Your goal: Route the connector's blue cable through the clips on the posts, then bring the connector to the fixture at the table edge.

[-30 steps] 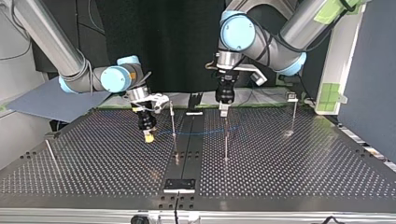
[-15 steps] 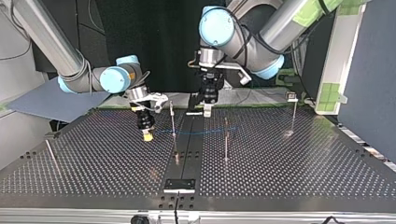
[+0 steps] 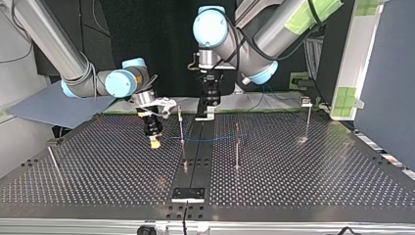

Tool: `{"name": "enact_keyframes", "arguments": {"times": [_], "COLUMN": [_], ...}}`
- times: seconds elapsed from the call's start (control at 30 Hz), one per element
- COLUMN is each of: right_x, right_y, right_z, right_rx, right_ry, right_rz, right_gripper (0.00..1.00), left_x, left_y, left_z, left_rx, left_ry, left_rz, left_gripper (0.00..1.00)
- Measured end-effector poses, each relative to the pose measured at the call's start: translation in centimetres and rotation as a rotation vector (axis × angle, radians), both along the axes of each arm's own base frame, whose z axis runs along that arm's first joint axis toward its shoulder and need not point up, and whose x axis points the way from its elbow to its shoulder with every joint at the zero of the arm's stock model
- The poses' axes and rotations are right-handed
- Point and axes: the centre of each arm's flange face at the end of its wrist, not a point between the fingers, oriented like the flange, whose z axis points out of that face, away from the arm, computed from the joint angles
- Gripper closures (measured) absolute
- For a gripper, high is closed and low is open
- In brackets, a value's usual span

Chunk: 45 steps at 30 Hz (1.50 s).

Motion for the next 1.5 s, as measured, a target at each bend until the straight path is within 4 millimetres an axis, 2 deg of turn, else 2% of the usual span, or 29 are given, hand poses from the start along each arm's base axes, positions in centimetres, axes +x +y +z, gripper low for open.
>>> {"name": "enact_keyframes", "arguments": {"times": [0.2,0.63,0.83,1.0,1.23,1.5], "right_x": [0.1,0.0,-0.1,-0.1,-0.1,0.0], "right_y": [0.1,0.0,-0.1,-0.1,-0.1,0.0], "right_z": [0.0,0.0,0.0,0.0,-0.1,-0.1], "right_rx": [-0.001,-0.003,-0.002,-0.001,0.0,-0.001], "right_ry": [0.001,0.0,-0.001,-0.001,0.003,0.006], "right_rz": [0.002,0.0,-0.002,-0.002,-0.001,-0.001], "right_gripper": [1.0,1.0,1.0,1.0,1.0,1.0], "left_x": [1.4,2.4,2.8,3.5,5.5,7.5], "left_y": [-0.4,-0.3,-0.9,-1.7,-2.3,-3.1], "left_z": [-1.2,-0.8,-0.6,-1.2,-2.1,-1.1], "left_rx": [0.009,0.006,-0.006,0.005,0.005,0.005], "left_ry": [0.004,-0.021,-0.034,-0.016,-0.018,-0.034], "left_rz": [0.055,0.103,0.092,0.096,0.131,0.145], "left_gripper": [0.0,0.0,0.0,0.0,0.0,0.0]}}
